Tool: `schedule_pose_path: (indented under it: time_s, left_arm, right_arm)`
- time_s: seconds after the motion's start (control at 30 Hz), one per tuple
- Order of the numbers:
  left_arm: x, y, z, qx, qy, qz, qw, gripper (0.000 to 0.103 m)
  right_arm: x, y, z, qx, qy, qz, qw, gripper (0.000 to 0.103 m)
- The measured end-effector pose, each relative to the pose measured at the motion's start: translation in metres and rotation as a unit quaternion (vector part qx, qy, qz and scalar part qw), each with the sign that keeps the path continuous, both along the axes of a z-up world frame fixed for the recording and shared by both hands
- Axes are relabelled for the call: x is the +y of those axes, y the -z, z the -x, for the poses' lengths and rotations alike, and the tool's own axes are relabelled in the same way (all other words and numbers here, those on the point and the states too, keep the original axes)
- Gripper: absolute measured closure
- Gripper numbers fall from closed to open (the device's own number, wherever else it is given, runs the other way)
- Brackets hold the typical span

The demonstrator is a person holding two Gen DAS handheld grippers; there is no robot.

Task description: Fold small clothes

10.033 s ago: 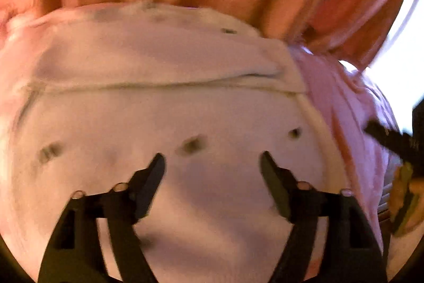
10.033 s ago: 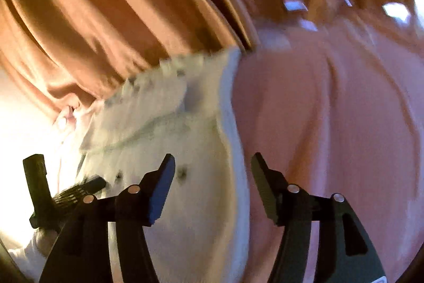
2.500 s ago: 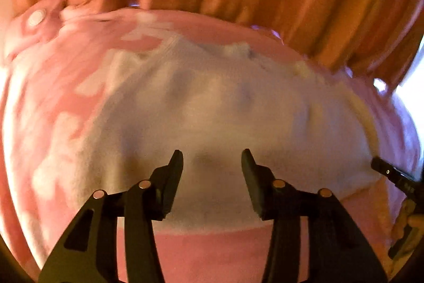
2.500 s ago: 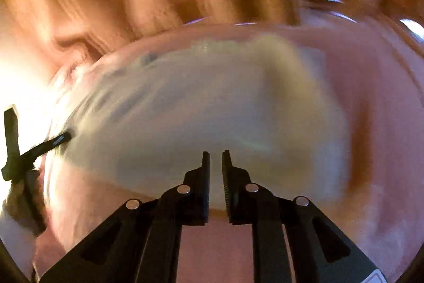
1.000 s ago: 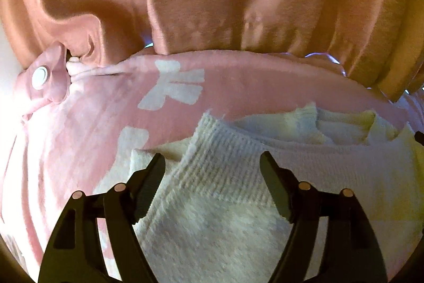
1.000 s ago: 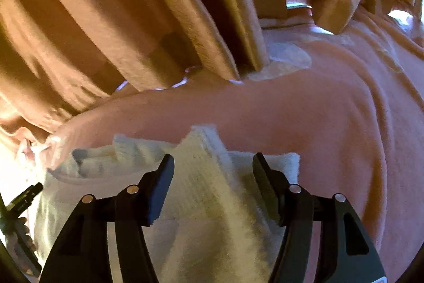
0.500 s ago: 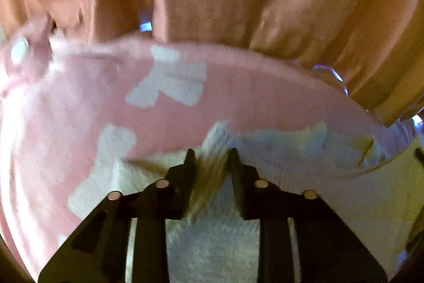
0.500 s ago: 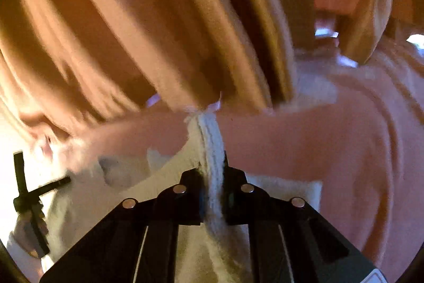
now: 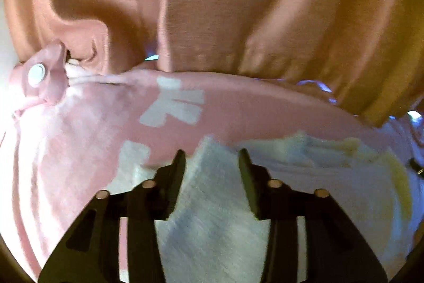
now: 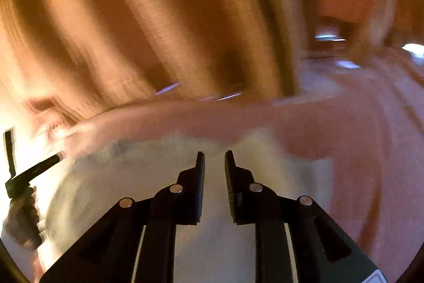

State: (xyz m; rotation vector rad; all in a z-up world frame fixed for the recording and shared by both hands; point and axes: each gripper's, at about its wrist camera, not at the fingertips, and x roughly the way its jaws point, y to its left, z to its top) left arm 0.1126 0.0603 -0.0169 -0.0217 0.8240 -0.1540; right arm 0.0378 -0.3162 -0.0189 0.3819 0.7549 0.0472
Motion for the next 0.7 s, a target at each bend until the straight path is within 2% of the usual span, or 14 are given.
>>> schedule_pose_path:
  time_s: [0.07, 0.1, 0.13, 0.17, 0.23, 0.3, 0.37, 0.43, 0.5, 0.57, 0.6, 0.67, 0.7]
  left_arm:
    - [-0.011, 0.001, 0.018, 0.012, 0.027, 0.02, 0.9994, 0.062]
    - [-0.017, 0.004, 0.025, 0.019, 0.038, 0.024, 0.9988, 0.062]
    - [-0.022, 0.01, 0.037, 0.031, 0.051, 0.025, 0.9979, 0.062]
    - [-0.027, 0.017, 0.048, 0.041, 0.064, 0.027, 0.9967, 0.062]
    - [-0.031, 0.032, 0.064, 0.058, 0.078, 0.004, 0.9953, 0.062]
    - [-0.024, 0.044, 0.068, 0.058, 0.071, -0.04, 0.995, 0.061]
    - [-0.006, 0.046, 0.063, 0.054, 0.054, -0.052, 0.9957, 0.057]
    - [0.019, 0.037, 0.052, 0.053, 0.018, -0.043, 0.9975, 0.059]
    - [0.037, 0.026, 0.037, 0.047, -0.005, -0.024, 0.9986, 0.056]
    - [0.045, 0.016, 0.021, 0.032, -0.025, -0.019, 0.999, 0.04]
    - [0.045, 0.013, 0.012, 0.027, -0.025, -0.017, 0.9992, 0.035]
    - [0.042, 0.013, -0.01, 0.025, -0.03, -0.009, 0.9992, 0.028]
    - [0.039, 0.014, -0.02, 0.033, -0.028, -0.004, 0.9991, 0.024]
  right_arm:
    - [0.055, 0.005, 0.006, 0.013, -0.09, -0.023, 0.996, 0.086]
    - [0.071, 0.009, 0.007, 0.019, -0.114, -0.03, 0.993, 0.086]
    - [0.103, 0.021, 0.011, 0.036, -0.161, -0.044, 0.985, 0.086]
    - [0.118, 0.028, 0.013, 0.045, -0.183, -0.049, 0.981, 0.086]
    - [0.156, 0.046, 0.022, 0.061, -0.229, -0.028, 0.971, 0.086]
    - [0.163, 0.051, 0.025, 0.048, -0.232, 0.014, 0.971, 0.093]
    - [0.136, 0.051, 0.017, 0.051, -0.192, 0.029, 0.98, 0.097]
    - [0.092, 0.047, 0.01, 0.053, -0.121, 0.038, 0.99, 0.098]
    - [0.045, 0.037, 0.01, 0.049, -0.041, 0.035, 0.997, 0.085]
    - [0.012, 0.026, 0.011, 0.034, 0.011, 0.035, 0.999, 0.08]
    - [-0.002, 0.022, 0.012, 0.026, 0.028, 0.028, 0.999, 0.076]
    - [-0.028, 0.02, 0.004, 0.021, 0.068, 0.027, 0.997, 0.05]
    - [-0.034, 0.023, -0.006, 0.03, 0.073, 0.036, 0.996, 0.044]
